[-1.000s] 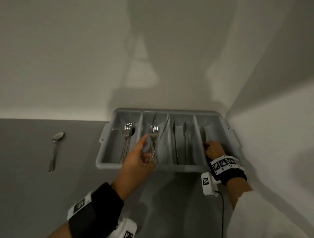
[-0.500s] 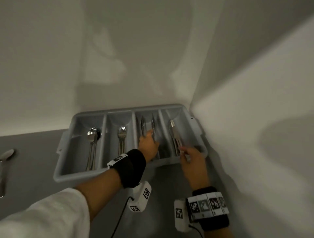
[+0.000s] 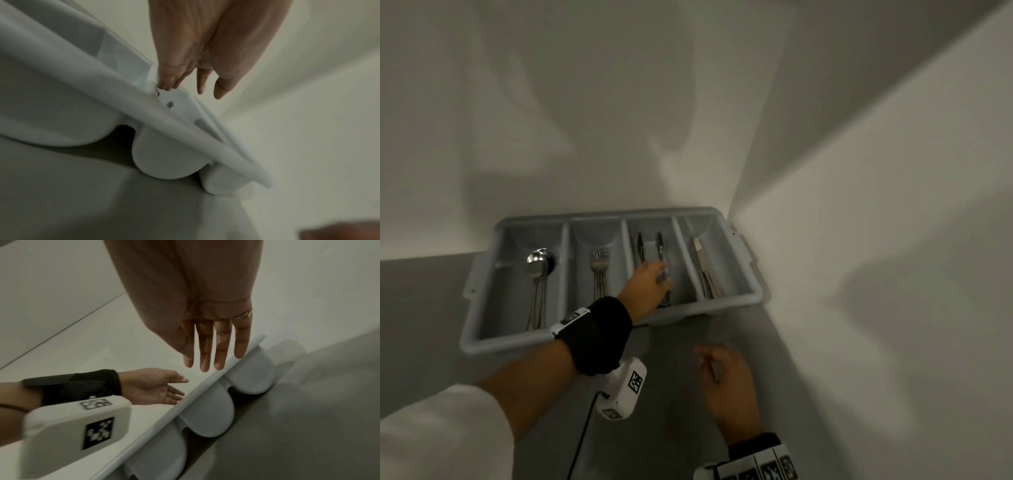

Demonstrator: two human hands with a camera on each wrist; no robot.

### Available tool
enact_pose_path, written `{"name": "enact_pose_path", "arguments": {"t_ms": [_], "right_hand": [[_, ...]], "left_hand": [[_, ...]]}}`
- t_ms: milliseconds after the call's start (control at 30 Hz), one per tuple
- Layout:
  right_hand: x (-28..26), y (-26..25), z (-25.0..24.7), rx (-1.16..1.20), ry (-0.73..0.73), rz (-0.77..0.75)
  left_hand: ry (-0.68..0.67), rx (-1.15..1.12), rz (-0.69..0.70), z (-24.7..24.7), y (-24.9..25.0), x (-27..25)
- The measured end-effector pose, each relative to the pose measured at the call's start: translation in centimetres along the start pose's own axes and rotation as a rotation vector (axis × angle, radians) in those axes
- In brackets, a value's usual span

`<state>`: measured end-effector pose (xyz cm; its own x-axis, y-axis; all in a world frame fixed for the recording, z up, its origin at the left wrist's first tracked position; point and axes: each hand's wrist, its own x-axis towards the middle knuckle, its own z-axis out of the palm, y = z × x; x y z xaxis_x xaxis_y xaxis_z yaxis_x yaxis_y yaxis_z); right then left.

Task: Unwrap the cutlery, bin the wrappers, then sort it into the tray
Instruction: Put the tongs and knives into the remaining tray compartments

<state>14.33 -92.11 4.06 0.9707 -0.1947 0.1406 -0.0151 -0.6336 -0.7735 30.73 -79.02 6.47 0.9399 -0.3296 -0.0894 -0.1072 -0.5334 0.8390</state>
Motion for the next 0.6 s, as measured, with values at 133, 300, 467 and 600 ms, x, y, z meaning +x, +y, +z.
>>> {"name": "enact_pose_path", "arguments": {"t_ms": [133,300,467,600], "right_hand": [[-0.3,-3.5,3.1,-0.028,-0.056,-0.028],[-2.0,-9.1,10.2,0.037,-0.181,-0.044],[-5.1,-15.3,18.9,0.041,-0.362,-0.08],[-7.3,-19.2,26.1,0.024,-0.474,-0.098]], "left_hand": [[0.0,-0.12,0.193,-5.6,-2.7,-7.2],[0.054,-0.007,0.119,-14.5,-9.9,-18.9],[0.221,0.046,-0.073,-22.2,-19.2,-30.3],[0.326,0.032,-0.216,-27.0,-24.6,-38.5]]}}
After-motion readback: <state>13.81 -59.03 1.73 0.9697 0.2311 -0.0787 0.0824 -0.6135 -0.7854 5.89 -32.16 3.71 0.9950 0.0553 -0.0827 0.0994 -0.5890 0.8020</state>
